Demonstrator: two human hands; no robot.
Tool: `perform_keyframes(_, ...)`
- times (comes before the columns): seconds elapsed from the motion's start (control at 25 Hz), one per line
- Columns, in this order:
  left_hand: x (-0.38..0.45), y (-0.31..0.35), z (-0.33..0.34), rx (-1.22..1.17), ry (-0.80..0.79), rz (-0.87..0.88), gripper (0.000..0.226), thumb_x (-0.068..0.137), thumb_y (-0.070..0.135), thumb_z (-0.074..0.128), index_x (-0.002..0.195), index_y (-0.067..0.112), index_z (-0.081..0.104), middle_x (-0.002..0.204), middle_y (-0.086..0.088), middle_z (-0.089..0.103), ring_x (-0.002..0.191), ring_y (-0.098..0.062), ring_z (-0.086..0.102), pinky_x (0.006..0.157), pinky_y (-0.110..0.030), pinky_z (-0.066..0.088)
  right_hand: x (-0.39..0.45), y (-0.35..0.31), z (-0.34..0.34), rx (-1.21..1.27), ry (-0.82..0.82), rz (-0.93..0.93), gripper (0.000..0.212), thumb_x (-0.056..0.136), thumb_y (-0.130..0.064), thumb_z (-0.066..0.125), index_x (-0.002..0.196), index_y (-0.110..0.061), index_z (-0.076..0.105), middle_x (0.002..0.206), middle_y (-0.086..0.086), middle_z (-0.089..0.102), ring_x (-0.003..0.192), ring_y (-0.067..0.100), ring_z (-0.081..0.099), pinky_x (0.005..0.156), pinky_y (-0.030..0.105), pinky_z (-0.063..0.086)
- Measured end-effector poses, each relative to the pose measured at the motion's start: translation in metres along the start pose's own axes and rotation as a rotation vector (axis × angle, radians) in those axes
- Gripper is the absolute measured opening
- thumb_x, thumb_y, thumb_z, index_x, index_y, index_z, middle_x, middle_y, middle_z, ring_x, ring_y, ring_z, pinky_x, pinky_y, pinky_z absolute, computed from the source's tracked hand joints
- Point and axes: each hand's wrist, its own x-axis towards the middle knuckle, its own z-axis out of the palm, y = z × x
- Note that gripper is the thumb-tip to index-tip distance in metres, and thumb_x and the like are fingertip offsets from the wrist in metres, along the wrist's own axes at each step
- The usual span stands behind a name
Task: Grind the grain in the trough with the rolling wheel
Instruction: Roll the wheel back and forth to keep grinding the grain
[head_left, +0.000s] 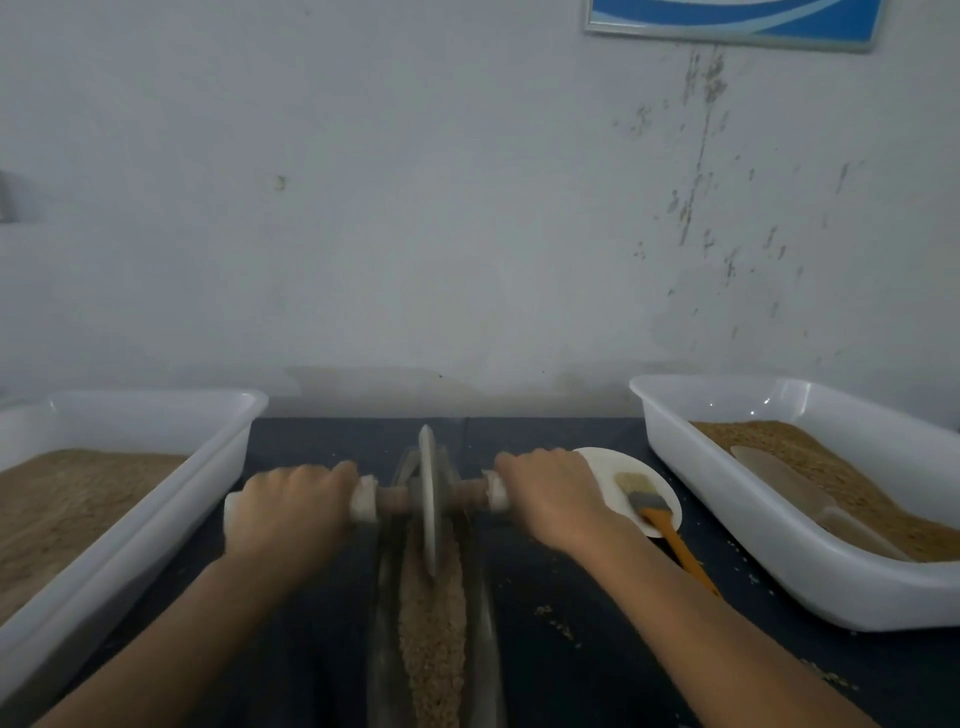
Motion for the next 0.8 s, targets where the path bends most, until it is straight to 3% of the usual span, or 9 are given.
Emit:
perform_keyframes(0.16,0.006,0.005,-0.006,0.087,-0.052,0.026,0.018,0.084,0.044,0.055,0.093,0.034,0.042,0.090,0.010,0.061,0.083,-0.013,0.061,0.063,-0.028,0.036,-0.003,0.002,0.008,0.059,0.016,0.034,0.025,0.084,-0.034,0.062,0.101,-0.022,0.048,0.098,0.005,0.066,0.087,0.031,0.061,0.064,0.036,0.037)
perform_keyframes(0.28,-0.046,0.004,-0.021,-0.018,-0.064,0.152,0.030,0.071,0.053,0.066,0.080,0.044,0.038,0.074,0.016,0.050,0.077,-0.006,0.059,0.061,-0.025,0.033,-0.068,-0.001,-0.004,0.180,-0.102,-0.062,0.023,0.084,-0.036,0.059,0.099,-0.027,0.044,0.097,-0.001,0.063,0.087,0.026,0.061,0.071,0.039,0.046)
perform_keyframes(0.36,-0.074,-0.003,-0.029,-0.078,-0.142,0.181,0.018,0.079,0.067,0.047,0.079,0.058,0.031,0.074,0.025,0.038,0.088,0.006,0.050,0.071,-0.020,0.032,-0.097,-0.004,-0.024,0.119,-0.144,-0.136,0.025,0.077,-0.032,0.062,0.092,-0.027,0.043,0.090,-0.002,0.062,0.077,0.023,0.061,0.053,0.033,0.037)
perform_keyframes(0.44,-0.082,-0.005,-0.035,-0.066,-0.248,0.142,0.011,0.081,0.073,0.033,0.079,0.065,0.027,0.075,0.031,0.034,0.094,0.012,0.045,0.081,-0.014,0.032,-0.106,-0.005,-0.036,0.010,-0.024,-0.153,0.035,0.055,-0.032,0.074,0.076,-0.026,0.047,0.067,-0.004,0.060,0.053,0.018,0.057,0.042,0.024,0.015)
perform_keyframes(0.48,-0.079,-0.004,-0.035,-0.057,-0.258,0.127,0.012,0.082,0.071,0.035,0.079,0.062,0.028,0.076,0.030,0.037,0.089,0.011,0.046,0.078,-0.013,0.034,-0.101,-0.010,-0.041,-0.026,-0.007,-0.145,0.033,0.056,-0.032,0.074,0.077,-0.025,0.050,0.066,-0.003,0.061,0.053,0.018,0.058,0.042,0.025,0.018)
perform_keyframes(0.6,-0.044,0.000,-0.018,-0.006,-0.233,0.040,0.020,0.084,0.057,0.047,0.077,0.044,0.034,0.075,0.020,0.047,0.065,0.004,0.042,0.055,-0.018,0.028,-0.062,-0.012,-0.019,0.017,-0.022,-0.068,0.022,0.081,-0.022,0.063,0.098,-0.021,0.048,0.093,0.003,0.064,0.081,0.028,0.062,0.061,0.036,0.038)
perform_keyframes(0.8,0.022,0.001,0.004,-0.013,-0.118,-0.023,0.015,0.085,0.046,0.051,0.089,0.032,0.046,0.085,0.009,0.060,0.081,-0.017,0.061,0.069,-0.032,0.048,0.016,-0.004,-0.003,-0.044,0.105,0.018,0.023,0.083,-0.023,0.064,0.103,-0.020,0.052,0.097,0.005,0.067,0.086,0.031,0.062,0.062,0.034,0.032)
